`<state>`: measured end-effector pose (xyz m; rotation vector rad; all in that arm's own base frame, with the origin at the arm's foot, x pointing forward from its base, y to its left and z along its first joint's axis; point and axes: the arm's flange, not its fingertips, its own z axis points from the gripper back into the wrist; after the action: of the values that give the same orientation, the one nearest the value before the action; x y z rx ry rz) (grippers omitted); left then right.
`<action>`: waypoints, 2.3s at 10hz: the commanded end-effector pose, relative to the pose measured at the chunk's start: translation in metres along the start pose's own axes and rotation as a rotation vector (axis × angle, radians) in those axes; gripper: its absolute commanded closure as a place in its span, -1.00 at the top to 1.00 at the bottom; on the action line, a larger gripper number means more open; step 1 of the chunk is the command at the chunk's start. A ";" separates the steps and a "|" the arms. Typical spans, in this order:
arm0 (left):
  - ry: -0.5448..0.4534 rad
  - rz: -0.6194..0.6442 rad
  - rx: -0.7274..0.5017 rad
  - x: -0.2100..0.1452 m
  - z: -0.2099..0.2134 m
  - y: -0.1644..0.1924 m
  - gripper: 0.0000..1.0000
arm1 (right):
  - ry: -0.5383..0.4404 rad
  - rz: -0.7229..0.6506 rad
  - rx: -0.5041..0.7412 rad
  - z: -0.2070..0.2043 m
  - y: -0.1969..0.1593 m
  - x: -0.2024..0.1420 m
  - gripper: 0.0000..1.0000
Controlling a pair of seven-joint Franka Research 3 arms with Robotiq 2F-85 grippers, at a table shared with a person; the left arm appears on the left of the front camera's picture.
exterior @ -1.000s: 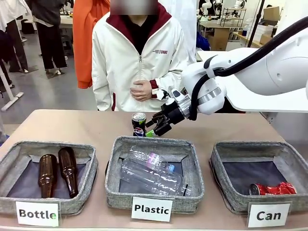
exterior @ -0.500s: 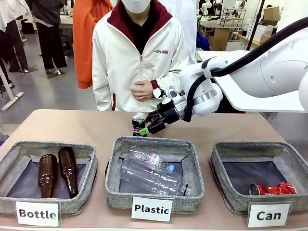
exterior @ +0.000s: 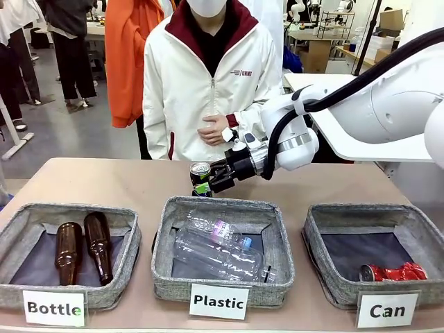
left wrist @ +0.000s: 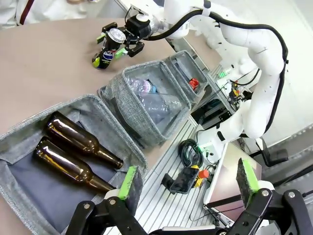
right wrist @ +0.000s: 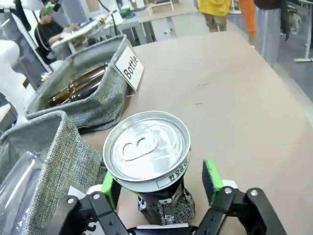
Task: Sort the can waste into the basket.
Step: Pick up the can waste from the table and place it in the right Fabric basket.
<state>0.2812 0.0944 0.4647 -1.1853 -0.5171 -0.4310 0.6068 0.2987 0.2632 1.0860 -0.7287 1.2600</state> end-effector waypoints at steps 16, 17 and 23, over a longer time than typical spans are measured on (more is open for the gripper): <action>-0.012 0.001 -0.016 0.002 -0.001 -0.004 1.00 | 0.464 -0.101 -0.013 0.214 0.199 0.123 -0.48; -0.012 0.001 -0.016 0.002 -0.001 -0.004 1.00 | 0.596 -0.183 -0.063 0.235 0.225 0.111 -0.48; -0.012 0.001 -0.016 0.002 -0.001 -0.004 1.00 | 0.689 -0.563 -0.609 0.282 0.263 0.064 -0.48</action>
<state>0.2808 0.0939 0.4653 -1.1852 -0.5181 -0.4331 0.4036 0.0411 0.4858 0.3267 -0.1958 0.7928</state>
